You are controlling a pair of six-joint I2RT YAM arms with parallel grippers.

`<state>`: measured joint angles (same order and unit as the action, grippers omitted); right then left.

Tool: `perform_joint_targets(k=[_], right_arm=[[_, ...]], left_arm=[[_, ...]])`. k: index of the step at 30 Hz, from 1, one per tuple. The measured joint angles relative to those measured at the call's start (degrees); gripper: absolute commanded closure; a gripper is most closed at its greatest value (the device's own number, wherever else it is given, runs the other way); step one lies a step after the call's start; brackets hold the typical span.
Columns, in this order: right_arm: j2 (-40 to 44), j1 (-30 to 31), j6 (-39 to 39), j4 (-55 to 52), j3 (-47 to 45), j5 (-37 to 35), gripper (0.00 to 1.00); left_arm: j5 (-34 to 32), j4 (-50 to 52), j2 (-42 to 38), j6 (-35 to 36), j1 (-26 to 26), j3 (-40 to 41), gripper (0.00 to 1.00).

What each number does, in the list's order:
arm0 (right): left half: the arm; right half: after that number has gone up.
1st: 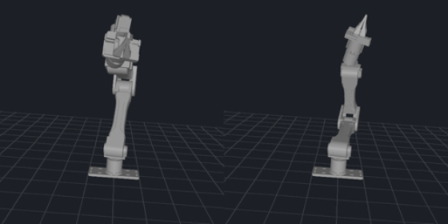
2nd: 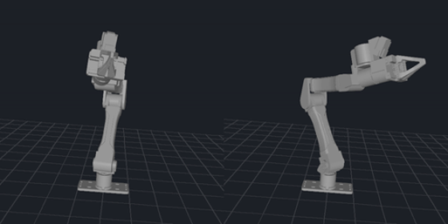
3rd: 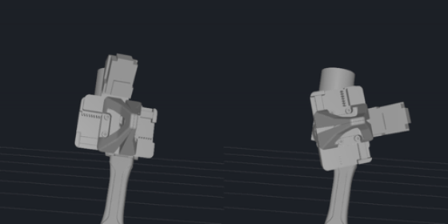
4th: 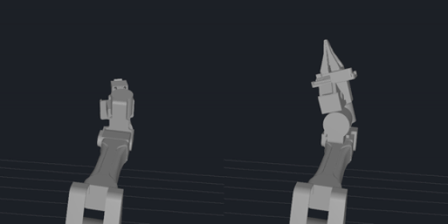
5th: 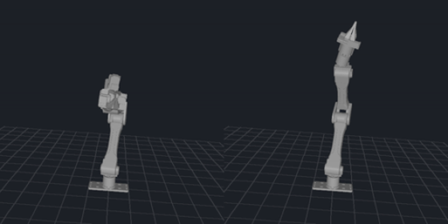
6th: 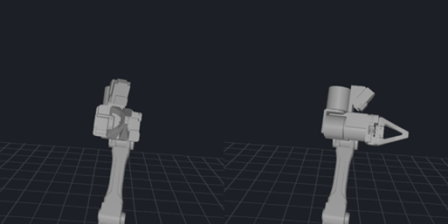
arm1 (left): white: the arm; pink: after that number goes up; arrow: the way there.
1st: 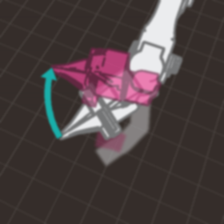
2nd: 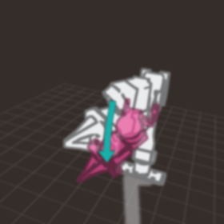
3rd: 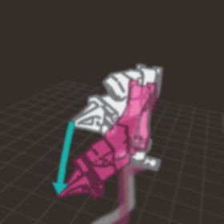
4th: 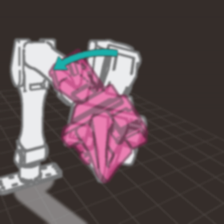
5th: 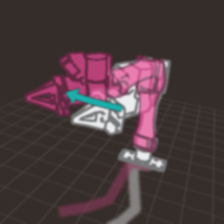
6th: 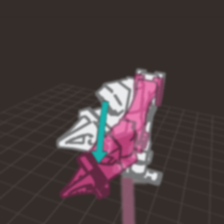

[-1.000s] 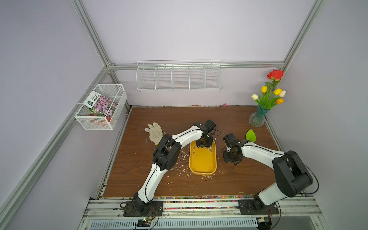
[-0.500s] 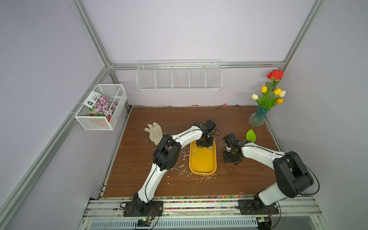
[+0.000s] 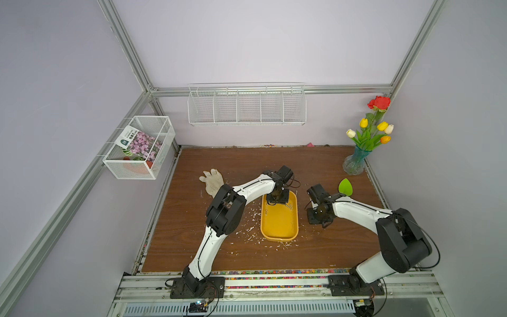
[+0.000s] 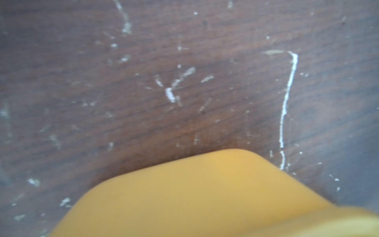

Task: Take out the screws from the storage box
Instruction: Place the screw at the center of the board.

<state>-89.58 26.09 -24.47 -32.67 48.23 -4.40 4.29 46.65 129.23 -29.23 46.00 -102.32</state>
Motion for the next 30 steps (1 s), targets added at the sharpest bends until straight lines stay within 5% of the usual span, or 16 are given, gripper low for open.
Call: perform_joint_targets(k=[5,17,22,28,30], right_arm=[[-0.09,0.26,0.02,0.0,0.0,0.0,0.92],[-1.55,0.72,0.07,0.22,0.61,0.04,0.92],[-1.64,1.07,0.09,0.22,0.66,0.11,0.92],[-1.64,1.22,0.33,0.15,0.87,0.04,0.87],[-1.68,1.25,0.5,0.17,0.87,-0.07,0.77]], left_arm=[[0.63,-0.35,-0.11,-0.02,-0.42,0.22,0.84],[1.55,0.61,0.39,0.5,-0.59,-0.72,0.84],[1.97,0.96,0.74,1.16,-0.63,-1.42,0.93],[2.23,1.31,0.87,1.73,-0.63,-1.95,0.99],[2.23,1.29,0.87,1.79,-0.63,-1.95,1.0]])
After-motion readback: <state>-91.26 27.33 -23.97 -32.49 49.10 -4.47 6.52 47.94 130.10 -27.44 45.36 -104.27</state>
